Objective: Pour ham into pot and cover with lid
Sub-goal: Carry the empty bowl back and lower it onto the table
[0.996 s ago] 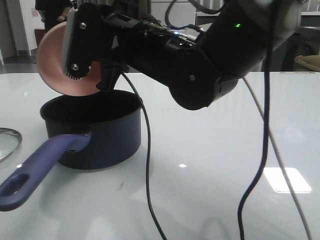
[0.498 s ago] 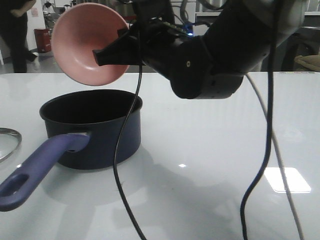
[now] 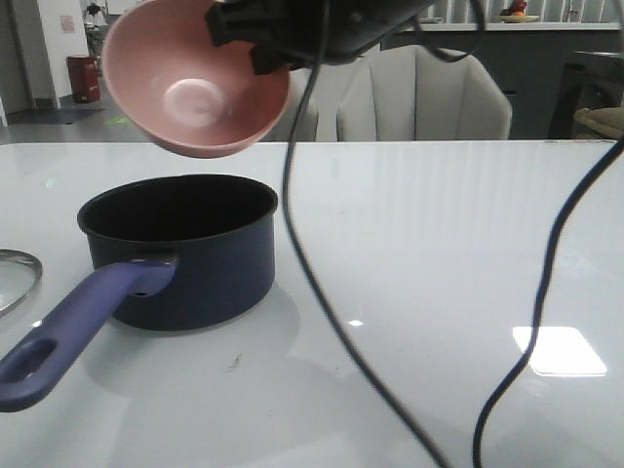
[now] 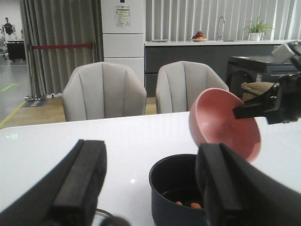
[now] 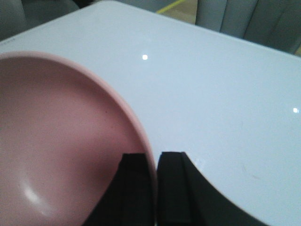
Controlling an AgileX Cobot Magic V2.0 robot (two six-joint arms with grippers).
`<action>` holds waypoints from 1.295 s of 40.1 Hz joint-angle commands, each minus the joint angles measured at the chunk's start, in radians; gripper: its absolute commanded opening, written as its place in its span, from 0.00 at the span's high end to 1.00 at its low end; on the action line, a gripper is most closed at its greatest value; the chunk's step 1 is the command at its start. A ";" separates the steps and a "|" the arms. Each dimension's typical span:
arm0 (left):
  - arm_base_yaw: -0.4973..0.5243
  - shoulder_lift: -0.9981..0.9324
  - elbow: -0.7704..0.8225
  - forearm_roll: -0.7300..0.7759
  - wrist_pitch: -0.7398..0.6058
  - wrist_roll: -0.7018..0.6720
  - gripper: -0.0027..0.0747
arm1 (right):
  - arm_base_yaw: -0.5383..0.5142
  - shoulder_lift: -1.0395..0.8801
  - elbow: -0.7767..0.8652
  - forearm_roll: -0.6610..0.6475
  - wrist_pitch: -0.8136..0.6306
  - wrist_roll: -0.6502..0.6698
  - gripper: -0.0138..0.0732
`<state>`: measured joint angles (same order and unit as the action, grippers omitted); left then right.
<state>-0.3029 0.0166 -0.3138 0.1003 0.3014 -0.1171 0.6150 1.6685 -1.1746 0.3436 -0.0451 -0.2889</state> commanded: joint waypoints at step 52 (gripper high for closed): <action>-0.006 0.015 -0.027 -0.010 -0.085 -0.009 0.38 | -0.589 0.122 -0.043 -0.066 0.651 0.048 0.31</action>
<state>-0.3029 0.0166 -0.3138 0.1003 0.3014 -0.1171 0.0293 1.8368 -1.1782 0.3112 0.6313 -0.2275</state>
